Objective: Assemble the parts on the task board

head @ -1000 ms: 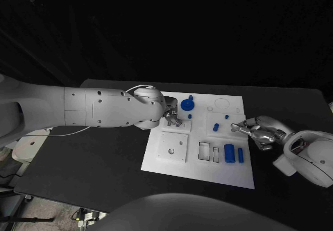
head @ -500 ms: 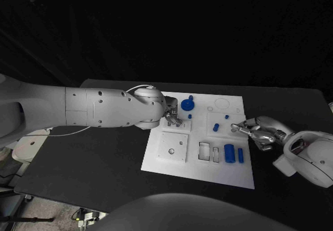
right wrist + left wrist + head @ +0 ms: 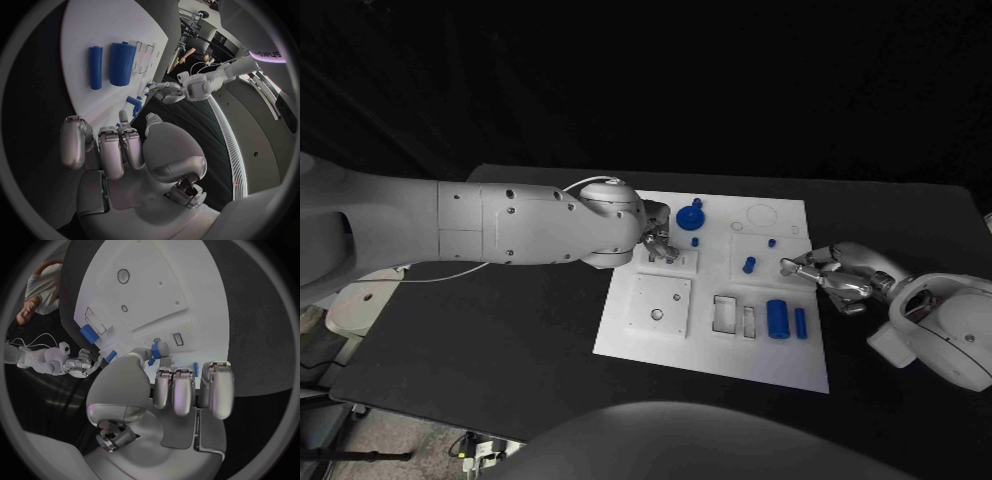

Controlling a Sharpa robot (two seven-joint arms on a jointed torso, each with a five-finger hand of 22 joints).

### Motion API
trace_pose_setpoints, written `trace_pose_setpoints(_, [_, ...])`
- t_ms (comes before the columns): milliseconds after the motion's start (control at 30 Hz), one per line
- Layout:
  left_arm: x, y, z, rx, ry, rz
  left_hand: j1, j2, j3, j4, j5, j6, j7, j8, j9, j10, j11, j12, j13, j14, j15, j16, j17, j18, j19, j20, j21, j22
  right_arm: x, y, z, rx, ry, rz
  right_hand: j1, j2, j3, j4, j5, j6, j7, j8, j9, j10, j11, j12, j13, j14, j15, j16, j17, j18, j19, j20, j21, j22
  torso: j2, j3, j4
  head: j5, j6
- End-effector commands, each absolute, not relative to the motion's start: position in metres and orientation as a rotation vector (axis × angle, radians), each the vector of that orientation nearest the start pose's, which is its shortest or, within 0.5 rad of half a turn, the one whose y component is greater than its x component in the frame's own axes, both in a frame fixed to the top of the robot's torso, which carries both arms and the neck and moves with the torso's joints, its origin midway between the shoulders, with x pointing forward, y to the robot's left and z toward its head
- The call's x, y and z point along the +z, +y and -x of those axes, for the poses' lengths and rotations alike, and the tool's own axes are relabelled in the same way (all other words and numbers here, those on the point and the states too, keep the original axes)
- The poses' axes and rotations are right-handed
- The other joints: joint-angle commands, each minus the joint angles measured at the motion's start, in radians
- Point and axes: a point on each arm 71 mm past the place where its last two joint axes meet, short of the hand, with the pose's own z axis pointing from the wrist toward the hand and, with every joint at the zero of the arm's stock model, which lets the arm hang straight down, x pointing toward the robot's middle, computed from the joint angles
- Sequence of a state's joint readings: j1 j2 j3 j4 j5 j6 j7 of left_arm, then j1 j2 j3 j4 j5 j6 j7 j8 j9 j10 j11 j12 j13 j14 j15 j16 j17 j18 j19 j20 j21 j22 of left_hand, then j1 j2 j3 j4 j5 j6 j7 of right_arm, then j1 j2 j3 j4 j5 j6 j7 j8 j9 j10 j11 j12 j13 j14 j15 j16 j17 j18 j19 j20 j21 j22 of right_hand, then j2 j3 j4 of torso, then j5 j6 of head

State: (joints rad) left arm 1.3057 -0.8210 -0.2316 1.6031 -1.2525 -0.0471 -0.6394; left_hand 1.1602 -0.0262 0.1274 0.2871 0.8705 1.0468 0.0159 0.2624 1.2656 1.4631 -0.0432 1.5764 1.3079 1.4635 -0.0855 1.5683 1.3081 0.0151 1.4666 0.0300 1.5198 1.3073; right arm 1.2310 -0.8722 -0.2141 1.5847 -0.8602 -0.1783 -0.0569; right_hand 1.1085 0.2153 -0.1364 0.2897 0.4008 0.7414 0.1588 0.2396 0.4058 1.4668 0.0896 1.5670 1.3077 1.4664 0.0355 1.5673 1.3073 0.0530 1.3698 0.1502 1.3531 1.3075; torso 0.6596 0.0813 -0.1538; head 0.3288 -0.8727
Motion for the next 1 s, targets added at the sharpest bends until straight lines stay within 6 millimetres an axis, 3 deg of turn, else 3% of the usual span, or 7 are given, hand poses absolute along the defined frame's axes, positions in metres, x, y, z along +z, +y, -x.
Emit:
trace_pose_setpoints(33, [-0.2295, 0.2007, -0.4596, -0.189, 2.195, 0.04, 0.008, 0.0, 0.009, 0.001, -0.006, -0.005, -0.001, -0.001, 0.001, 0.108, -0.004, -0.006, 0.263, 0.107, -0.004, 0.002, 0.263, -0.001, 0.071, -0.006, -0.004, 0.245, -0.2422, -0.1985, -0.4461, 0.951, 2.086, -0.283, 0.004, 0.005, -0.004, 0.0, 0.005, 0.0, 0.009, -0.002, -0.001, 0.104, 0.007, 0.004, 0.263, 0.104, 0.004, 0.003, 0.263, 0.013, -0.005, -0.001, -0.005, 0.175, 0.001, -0.0002, -0.0013, 0.0, 0.0])
trace_pose_setpoints(1000, [-0.2325, 0.2005, -0.457, -0.194, 2.219, 0.043, 0.011, 0.001, 0.014, 0.0, -0.009, -0.007, 0.0, -0.001, 0.002, 0.108, -0.003, -0.006, 0.263, 0.107, -0.003, 0.002, 0.263, 0.0, 0.069, -0.006, -0.009, 0.244, -0.2429, -0.1989, -0.4456, 0.951, 2.085, -0.286, 0.004, 0.005, -0.004, 0.0, 0.005, 0.0, 0.009, -0.002, -0.001, 0.104, 0.007, 0.004, 0.263, 0.104, 0.004, 0.003, 0.263, 0.013, -0.005, -0.001, -0.005, 0.175, 0.0, 0.0004, 0.0006, 0.0, 0.0])
